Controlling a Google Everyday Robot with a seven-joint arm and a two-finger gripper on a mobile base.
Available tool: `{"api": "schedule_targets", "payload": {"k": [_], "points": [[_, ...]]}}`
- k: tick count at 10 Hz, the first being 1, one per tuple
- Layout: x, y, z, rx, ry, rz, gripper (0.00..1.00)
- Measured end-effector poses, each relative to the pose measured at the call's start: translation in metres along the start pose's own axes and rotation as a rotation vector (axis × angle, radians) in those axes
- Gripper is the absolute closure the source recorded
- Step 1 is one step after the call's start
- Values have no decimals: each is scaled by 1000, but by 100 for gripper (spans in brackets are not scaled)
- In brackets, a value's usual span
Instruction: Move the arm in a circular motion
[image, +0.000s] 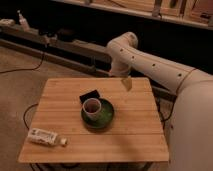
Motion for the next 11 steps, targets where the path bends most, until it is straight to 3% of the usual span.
{"api": "schedule_targets", "payload": {"k": [1,2,3,4,5,7,8,11], "points": [[-36,-1,-7,17,-51,-65,20],[-72,5,-14,27,-128,-115,20],[-94,18,-18,15,-193,-134,20],[-110,42,-19,-21,-249,-143,20],[-114,62,-18,-49,-268,-143,20],[-105,116,-16,-102,-264,-116,20],[-100,132,-17,-114,-255,-105,20],[-60,187,-29,-100,-152,18,20]]}}
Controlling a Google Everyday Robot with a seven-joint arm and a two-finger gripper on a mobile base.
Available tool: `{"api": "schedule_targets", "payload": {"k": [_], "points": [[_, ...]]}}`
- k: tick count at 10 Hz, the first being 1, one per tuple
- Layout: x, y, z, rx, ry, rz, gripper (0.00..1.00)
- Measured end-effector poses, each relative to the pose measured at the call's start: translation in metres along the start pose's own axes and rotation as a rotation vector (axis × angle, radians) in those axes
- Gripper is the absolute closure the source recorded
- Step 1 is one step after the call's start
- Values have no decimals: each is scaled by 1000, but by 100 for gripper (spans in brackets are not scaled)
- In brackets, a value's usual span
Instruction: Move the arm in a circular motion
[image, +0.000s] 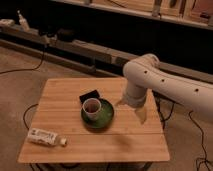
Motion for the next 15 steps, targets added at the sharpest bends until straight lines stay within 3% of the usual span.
{"api": "schedule_targets", "payload": {"k": [3,5,6,9,11,14,15], "points": [[81,44,-6,75,46,288,20],[137,54,-4,113,57,439,20],[165,50,0,115,62,489,20],[208,4,6,80,110,494,20],[211,-40,7,54,156,446,20],[174,-116,15,32,179,326,20],[149,-140,16,29,177,265,20]]}}
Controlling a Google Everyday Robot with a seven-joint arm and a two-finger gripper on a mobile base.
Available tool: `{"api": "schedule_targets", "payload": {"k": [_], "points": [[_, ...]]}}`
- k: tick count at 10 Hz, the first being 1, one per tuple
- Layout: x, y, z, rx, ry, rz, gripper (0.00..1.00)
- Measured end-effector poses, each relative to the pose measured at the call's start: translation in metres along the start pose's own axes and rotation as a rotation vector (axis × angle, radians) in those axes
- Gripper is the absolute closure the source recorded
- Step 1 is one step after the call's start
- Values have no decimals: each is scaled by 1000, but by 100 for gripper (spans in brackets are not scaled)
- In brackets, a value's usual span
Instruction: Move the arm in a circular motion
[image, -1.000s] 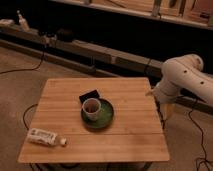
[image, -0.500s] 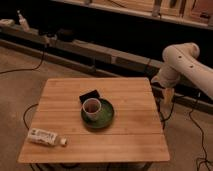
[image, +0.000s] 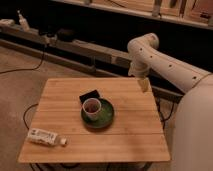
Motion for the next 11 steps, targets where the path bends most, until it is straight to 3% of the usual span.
{"api": "schedule_targets", "payload": {"k": [1,3,5,7,9,11], "points": [[-38,-11,-4,11,-10,-78,20],[-92,-10,-13,32,-32,-197,20],[-143,11,-22,40,-89,-304,20],[-179,54,-26,21,-172,-387,20],[-179,93,-28,8,-208,-409,20],[-148,130,-33,11,-187,-379,20]]}}
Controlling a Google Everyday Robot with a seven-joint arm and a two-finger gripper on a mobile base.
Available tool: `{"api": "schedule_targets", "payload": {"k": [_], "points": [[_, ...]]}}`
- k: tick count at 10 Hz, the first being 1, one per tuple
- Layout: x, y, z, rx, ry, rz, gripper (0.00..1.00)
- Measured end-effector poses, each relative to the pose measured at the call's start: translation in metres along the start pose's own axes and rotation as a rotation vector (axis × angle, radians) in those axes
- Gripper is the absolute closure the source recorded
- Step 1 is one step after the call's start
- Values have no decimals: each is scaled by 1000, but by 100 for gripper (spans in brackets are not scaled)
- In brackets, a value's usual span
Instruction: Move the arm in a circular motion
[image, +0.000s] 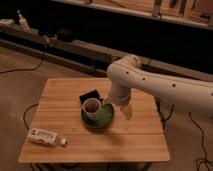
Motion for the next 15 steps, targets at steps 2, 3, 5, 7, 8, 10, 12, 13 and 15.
{"api": "schedule_targets", "payload": {"k": [2,3,5,7,8,10,12,13,15], "points": [[23,35,-10,9,20,74,20],[46,59,-16,15,34,144,20],[87,87,-22,33,53,262,20],[146,101,-26,54,85,393,20],[164,100,-27,59,95,425,20],[213,74,-22,56,135,492,20],[231,38,-10,43,155,509,20],[235,12,-1,36,157,510,20],[233,-37,9,33,165,484,20]]}}
